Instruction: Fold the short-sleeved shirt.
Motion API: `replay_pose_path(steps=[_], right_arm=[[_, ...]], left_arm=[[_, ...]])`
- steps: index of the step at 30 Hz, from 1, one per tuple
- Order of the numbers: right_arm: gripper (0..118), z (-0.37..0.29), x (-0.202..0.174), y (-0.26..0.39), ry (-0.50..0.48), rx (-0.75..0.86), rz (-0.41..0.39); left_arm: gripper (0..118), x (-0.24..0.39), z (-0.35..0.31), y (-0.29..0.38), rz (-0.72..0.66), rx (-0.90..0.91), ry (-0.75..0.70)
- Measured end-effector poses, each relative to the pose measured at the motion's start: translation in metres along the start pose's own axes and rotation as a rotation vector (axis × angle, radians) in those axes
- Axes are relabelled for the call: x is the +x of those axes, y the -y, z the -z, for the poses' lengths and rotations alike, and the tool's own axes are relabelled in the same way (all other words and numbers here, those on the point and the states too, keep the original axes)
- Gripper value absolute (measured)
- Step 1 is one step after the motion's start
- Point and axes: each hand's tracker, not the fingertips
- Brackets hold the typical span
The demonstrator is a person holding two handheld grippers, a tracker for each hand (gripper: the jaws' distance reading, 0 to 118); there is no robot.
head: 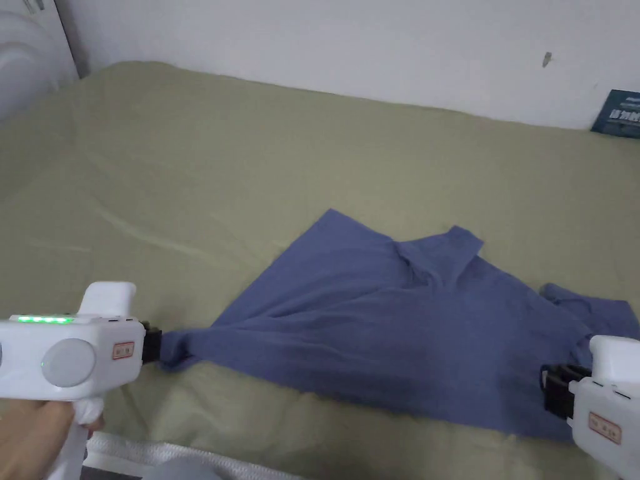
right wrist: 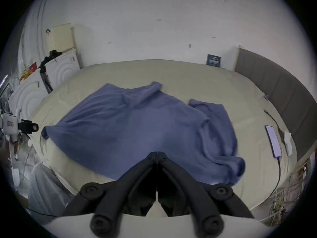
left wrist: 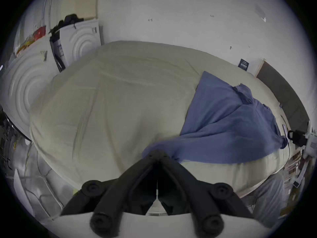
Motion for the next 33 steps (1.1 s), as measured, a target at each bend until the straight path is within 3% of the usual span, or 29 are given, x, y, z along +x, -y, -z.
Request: replay_pose_path(steps=[7,8,10,11,13,16,18,20,22,28,33], right_arm=[[1,0.014,-0.026,0.004,-0.054,-0.03,-0.047],[1,0.016,-0.028,0.006,-0.057,-0.038,-0.051],[1,0.019,-0.03,0.008,-0.063,-0.047,-0.052],[1,0.019,-0.032,0.009,-0.071,-0.055,-0.056],[1,0.021,-0.036,0.012,-0.075,-0.065,-0.063],[1,0.025,-0.04,0.015,-0.079,-0.083,-0.086],[1,0.027,-0.04,0.016,-0.081,-0.09,-0.093],[1,0.03,-0.039,0.016,-0.08,-0.096,-0.096],[1,0.033,-0.036,0.014,-0.08,-0.099,-0.094],[1,0.056,-0.015,-0.012,-0.045,-0.094,-0.093],[1,0.11,0.022,-0.074,0.006,-0.109,-0.095]], left_arm=[[2,-0.023,0.003,-0.006,-0.019,-0.033,0.026],[25,-0.024,0.007,-0.009,-0.018,-0.037,0.03],[109,-0.021,0.016,-0.013,-0.017,-0.081,0.094],[117,-0.019,0.023,-0.014,-0.023,-0.098,0.107],[105,-0.009,0.034,-0.014,-0.018,-0.1,0.094],[101,0.003,0.053,-0.012,0.022,-0.148,0.056],[75,0.002,0.063,-0.013,0.054,-0.181,0.069],[58,0.006,0.064,-0.013,0.107,-0.187,0.052],[4,0.004,0.055,-0.019,0.107,-0.165,0.099],[4,0.012,0.052,-0.024,0.129,-0.131,0.085],[4,0.016,0.051,-0.021,0.135,-0.119,0.048]])
